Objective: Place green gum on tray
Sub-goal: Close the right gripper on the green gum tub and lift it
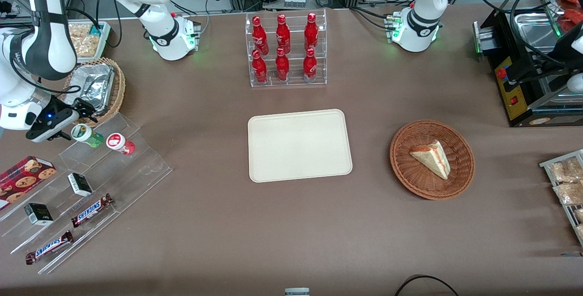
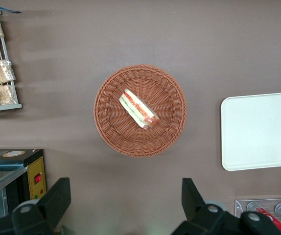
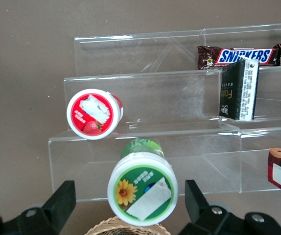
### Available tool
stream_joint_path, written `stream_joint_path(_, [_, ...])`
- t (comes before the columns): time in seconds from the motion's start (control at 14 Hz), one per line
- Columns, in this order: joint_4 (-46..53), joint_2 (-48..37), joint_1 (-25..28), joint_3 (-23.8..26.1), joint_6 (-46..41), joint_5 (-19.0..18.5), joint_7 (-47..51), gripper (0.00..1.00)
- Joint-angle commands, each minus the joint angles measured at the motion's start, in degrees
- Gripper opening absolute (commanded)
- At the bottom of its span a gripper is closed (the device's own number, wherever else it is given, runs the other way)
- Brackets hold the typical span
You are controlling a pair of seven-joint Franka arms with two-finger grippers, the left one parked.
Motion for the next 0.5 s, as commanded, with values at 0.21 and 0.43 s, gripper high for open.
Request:
stream_joint_path(0.21, [-0.5,1.1,-0.7,0.2,2.3,1.2,-2.5,0.99])
stream_joint_path(0.43, [-0.4,1.7,-0.7,0.2,3.2,1.1,-2.8,0.99])
